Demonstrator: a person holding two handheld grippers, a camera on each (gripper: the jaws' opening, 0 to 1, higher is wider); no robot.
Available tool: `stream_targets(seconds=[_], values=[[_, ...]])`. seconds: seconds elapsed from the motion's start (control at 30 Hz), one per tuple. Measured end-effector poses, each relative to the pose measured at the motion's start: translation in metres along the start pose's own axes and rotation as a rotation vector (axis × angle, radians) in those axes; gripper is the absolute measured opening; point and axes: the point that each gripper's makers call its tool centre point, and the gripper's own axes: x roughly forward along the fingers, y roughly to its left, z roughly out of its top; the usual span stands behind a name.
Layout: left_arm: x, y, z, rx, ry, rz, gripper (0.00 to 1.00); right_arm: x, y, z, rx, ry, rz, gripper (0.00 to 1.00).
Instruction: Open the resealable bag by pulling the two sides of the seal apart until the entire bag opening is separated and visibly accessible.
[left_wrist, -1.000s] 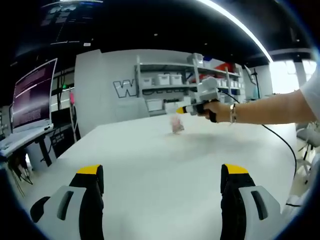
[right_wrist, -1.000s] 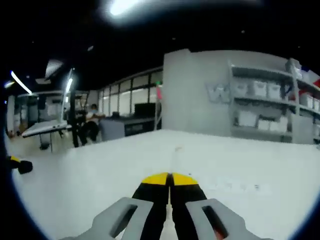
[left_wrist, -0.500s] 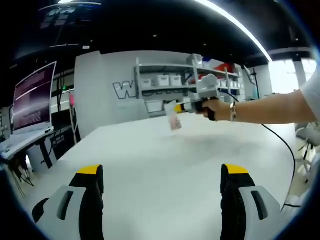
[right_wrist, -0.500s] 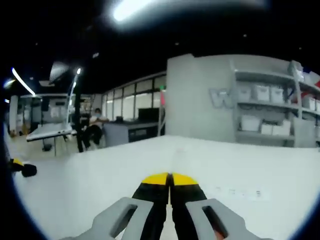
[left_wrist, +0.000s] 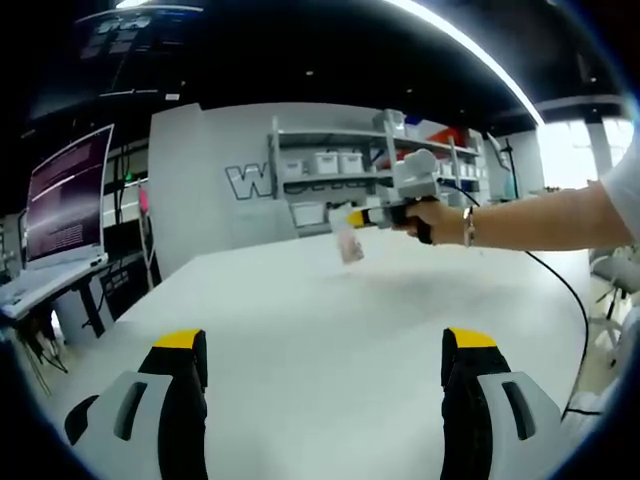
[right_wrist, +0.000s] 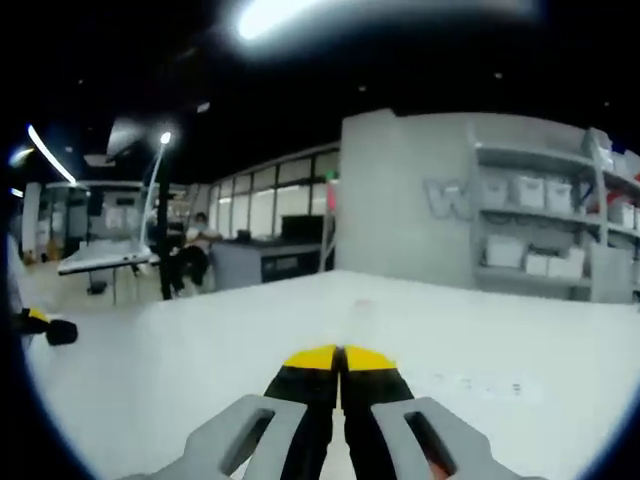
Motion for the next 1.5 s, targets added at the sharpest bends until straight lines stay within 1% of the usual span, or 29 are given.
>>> stream_targets(seconds=[0.27,0.43,0.63,0.9,1.17,1.5], values=[[-0.002,-0.002,0.002,0.003,-0.005,-0.002,0.95,-0.003,0.003,0.006,-0.019,-0.008,0.014,0.0],[-0.004,-0.004,0.003,0.003,-0.007,-0.005,0.95,-0.008,0.005,0.005,-0.024,-0.008,0.017,0.0],[-0.005,-0.006,0.004,0.007,-0.009,-0.007,0.95,-0.024,0.012,0.005,-0.026,-0.017,0.023,0.0],[-0.005,-0.011,0.005,0.012,-0.008,-0.018,0.95,-0.036,0.012,0.008,-0.029,-0.031,0.024,0.0],[-0.006,-0.014,0.007,0.02,-0.009,-0.023,0.95,-0.042,0.011,0.008,-0.024,-0.039,0.029,0.0],[-0.006,-0.019,0.008,0.027,-0.009,-0.03,0.95,-0.056,0.017,0.007,-0.035,-0.053,0.035,0.0]])
